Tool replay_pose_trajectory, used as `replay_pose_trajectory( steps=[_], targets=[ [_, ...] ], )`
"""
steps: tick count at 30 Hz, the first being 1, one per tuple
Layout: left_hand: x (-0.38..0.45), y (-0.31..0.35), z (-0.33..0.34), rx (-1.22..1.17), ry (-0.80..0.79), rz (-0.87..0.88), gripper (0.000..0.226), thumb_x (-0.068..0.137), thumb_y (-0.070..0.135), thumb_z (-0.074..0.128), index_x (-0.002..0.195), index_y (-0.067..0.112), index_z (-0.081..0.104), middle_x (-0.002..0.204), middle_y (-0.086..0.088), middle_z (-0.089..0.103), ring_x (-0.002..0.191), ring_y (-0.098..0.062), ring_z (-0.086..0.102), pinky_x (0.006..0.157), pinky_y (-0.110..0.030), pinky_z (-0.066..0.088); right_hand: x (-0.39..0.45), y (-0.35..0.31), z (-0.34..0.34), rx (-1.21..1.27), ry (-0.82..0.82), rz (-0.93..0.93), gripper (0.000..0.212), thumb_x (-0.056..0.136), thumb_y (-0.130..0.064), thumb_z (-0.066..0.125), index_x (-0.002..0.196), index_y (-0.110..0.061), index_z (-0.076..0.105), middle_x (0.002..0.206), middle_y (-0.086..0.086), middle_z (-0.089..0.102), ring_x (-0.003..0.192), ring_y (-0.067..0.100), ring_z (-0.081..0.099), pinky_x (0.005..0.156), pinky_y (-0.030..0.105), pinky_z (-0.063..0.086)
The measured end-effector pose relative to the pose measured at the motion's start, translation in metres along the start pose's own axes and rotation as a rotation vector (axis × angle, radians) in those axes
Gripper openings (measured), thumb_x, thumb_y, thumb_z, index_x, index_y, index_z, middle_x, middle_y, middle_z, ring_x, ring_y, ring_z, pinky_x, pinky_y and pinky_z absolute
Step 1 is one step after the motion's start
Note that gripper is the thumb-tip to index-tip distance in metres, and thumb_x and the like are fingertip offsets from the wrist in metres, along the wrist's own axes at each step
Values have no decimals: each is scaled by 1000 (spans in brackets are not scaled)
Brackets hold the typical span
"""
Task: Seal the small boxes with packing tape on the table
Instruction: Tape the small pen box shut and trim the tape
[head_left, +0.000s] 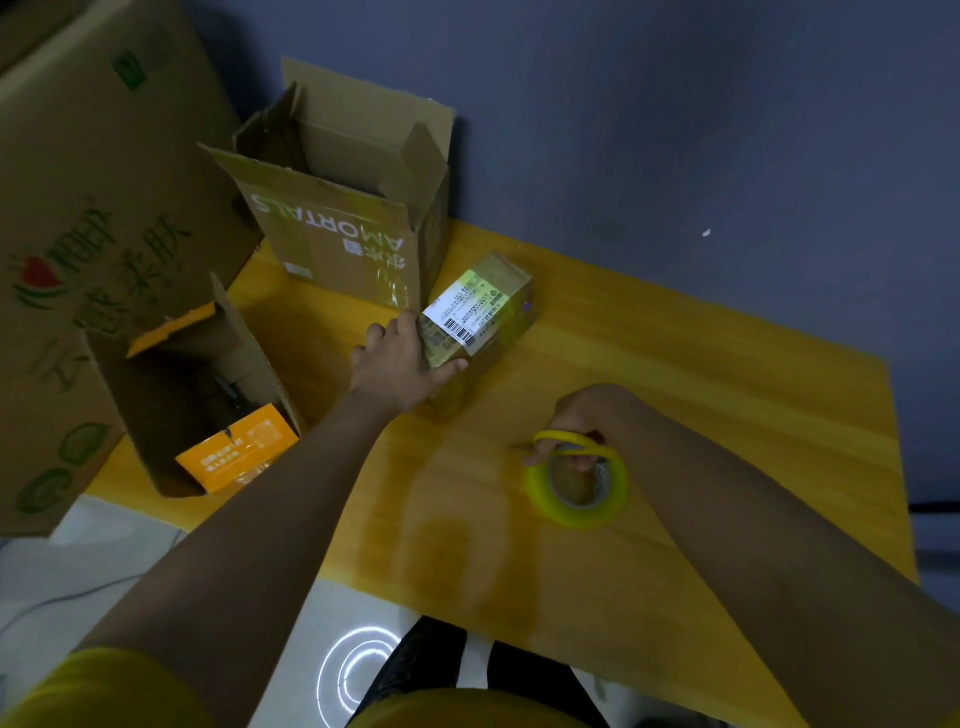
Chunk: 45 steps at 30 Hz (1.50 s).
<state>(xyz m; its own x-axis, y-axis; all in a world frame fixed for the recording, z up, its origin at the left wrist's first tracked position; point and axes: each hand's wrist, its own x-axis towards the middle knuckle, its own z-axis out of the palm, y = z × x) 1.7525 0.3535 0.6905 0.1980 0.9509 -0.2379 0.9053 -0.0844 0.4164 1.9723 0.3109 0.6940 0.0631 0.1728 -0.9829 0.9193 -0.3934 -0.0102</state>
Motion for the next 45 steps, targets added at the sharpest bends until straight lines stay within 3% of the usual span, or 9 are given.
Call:
replay_pose_trajectory(
  steps=[10,13,17,21,24,27,39,42,45],
  targets=[
    [-13,16,0,-41,-6,37,79,79,65,60,131,10,37,131,-11,49,125,-32,37,95,-45,34,24,23,92,-56,629,-196,55,84,-61,58,53,-17,48,53,2,42,59,22,50,52,30,30],
    [-16,20,5,-50,-15,55,77,79,64,61,128,10,38,130,-11,50,123,-32,38,94,-44,34,32,22,114,-117,825,-179,40,89,-51,57,91,-11,65,89,12,63,93,29,62,70,31,43],
    [-20,23,12,-64,-39,59,77,78,65,61,128,11,38,130,-10,50,124,-32,38,93,-45,35,52,22,142,41,968,-43,71,85,-54,56,135,-7,40,137,15,46,130,30,41,107,38,31],
    [-23,24,18,-78,-40,50,77,78,63,63,129,11,38,132,-11,50,126,-33,36,95,-47,34,63,17,159,105,916,31,61,92,-53,45,136,-10,42,135,11,50,129,28,43,107,40,26],
    [-24,26,22,-91,-51,47,78,78,63,63,129,10,38,132,-12,49,126,-34,36,96,-49,34,69,16,167,-58,1062,107,52,75,-56,62,96,-9,69,90,7,67,88,24,65,91,38,39],
    [-23,34,26,-114,-59,48,78,78,63,63,130,10,37,132,-11,49,126,-33,36,96,-49,34,77,31,171,-27,1040,50,51,46,-50,84,70,-9,68,64,6,63,62,25,64,77,39,48],
    [-26,146,69,-238,-178,119,70,79,58,67,125,12,41,122,-8,52,123,-29,38,97,-48,41,65,201,167,84,1064,161,69,31,-37,93,83,4,70,59,16,61,51,31,62,59,42,53],
    [-31,181,84,-236,-218,131,69,80,58,66,124,11,40,121,-8,51,123,-28,37,97,-49,41,55,240,160,4,1043,231,76,43,-39,91,99,8,67,71,20,63,63,34,65,67,49,53],
    [-34,209,99,-276,-283,117,72,79,61,65,124,12,39,112,-4,48,122,-30,39,95,-50,44,46,274,152,-22,938,299,71,91,-46,53,145,-4,32,132,16,50,124,33,48,108,55,27]
  ],
)
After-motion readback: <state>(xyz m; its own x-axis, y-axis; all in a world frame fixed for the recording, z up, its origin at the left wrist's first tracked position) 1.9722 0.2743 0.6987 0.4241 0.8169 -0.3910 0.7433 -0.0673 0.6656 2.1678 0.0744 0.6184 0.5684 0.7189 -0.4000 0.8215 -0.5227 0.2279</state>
